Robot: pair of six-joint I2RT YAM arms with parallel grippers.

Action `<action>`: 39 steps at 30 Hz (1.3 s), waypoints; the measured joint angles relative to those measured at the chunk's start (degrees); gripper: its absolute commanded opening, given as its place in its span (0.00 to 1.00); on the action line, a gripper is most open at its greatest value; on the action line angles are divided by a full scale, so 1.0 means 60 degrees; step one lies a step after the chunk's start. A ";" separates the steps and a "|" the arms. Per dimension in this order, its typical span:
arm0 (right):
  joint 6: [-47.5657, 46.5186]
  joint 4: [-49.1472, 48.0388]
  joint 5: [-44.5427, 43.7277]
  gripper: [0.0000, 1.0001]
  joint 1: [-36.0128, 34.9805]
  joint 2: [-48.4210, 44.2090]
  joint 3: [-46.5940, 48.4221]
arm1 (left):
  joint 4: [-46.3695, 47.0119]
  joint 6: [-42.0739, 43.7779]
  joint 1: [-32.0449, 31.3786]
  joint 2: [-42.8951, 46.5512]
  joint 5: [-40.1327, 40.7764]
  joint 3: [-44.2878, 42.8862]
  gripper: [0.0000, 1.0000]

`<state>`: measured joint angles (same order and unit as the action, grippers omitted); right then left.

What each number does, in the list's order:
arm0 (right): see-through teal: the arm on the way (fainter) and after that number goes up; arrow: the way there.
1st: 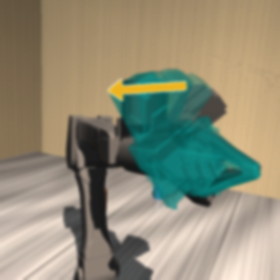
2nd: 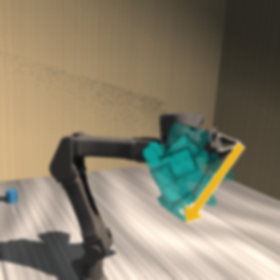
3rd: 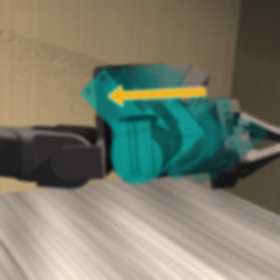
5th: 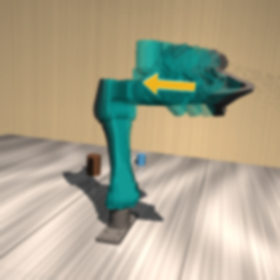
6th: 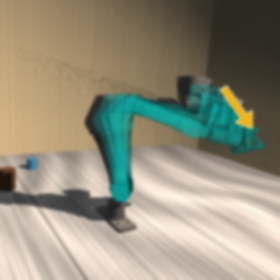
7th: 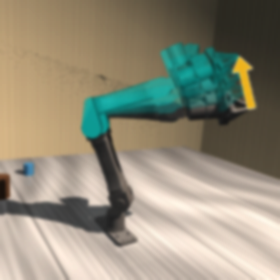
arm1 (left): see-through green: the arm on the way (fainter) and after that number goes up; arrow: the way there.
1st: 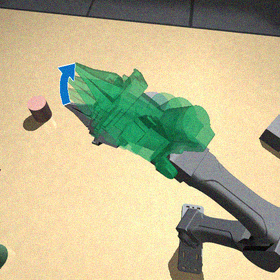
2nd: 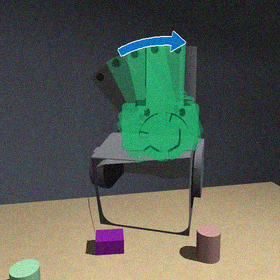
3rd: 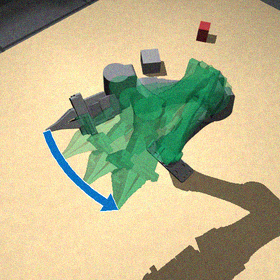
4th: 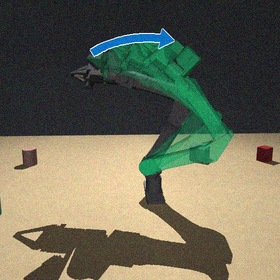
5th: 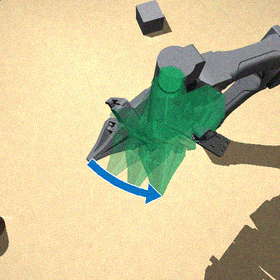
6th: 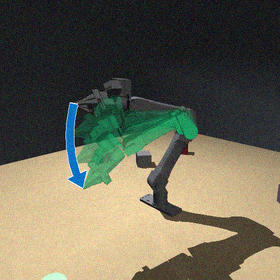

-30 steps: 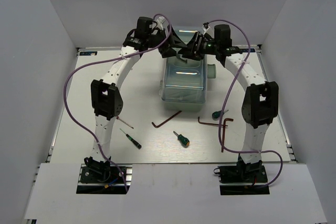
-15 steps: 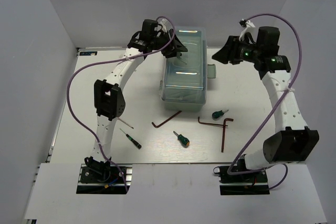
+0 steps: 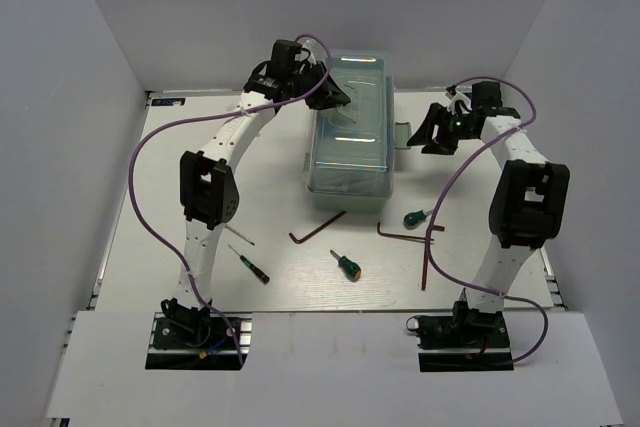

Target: Sort the tools into containers

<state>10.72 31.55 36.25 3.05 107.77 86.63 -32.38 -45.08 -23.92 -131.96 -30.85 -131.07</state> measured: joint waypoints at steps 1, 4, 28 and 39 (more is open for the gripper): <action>-0.0036 0.0029 0.0025 0.65 -0.0004 0.0215 0.0066 | 0.0011 0.0000 0.0000 0.0000 -0.0004 0.0018 0.00; -0.0098 -0.0007 0.0153 0.65 -0.0022 0.0637 0.0335 | 0.0076 -0.0040 0.0000 0.0011 -0.0029 0.0076 0.00; 0.0739 -0.1009 0.2087 0.00 0.0080 0.2703 0.1428 | 0.0412 -0.0270 0.0102 0.0233 -0.0273 0.0419 0.00; -0.0051 -0.0397 0.1049 0.00 0.0033 0.2557 0.1945 | -0.0543 0.0331 0.1851 0.2543 0.0452 0.1825 0.00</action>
<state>10.41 29.17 42.54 3.25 123.11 98.30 -35.64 -43.09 -12.82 -116.71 -28.14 -120.11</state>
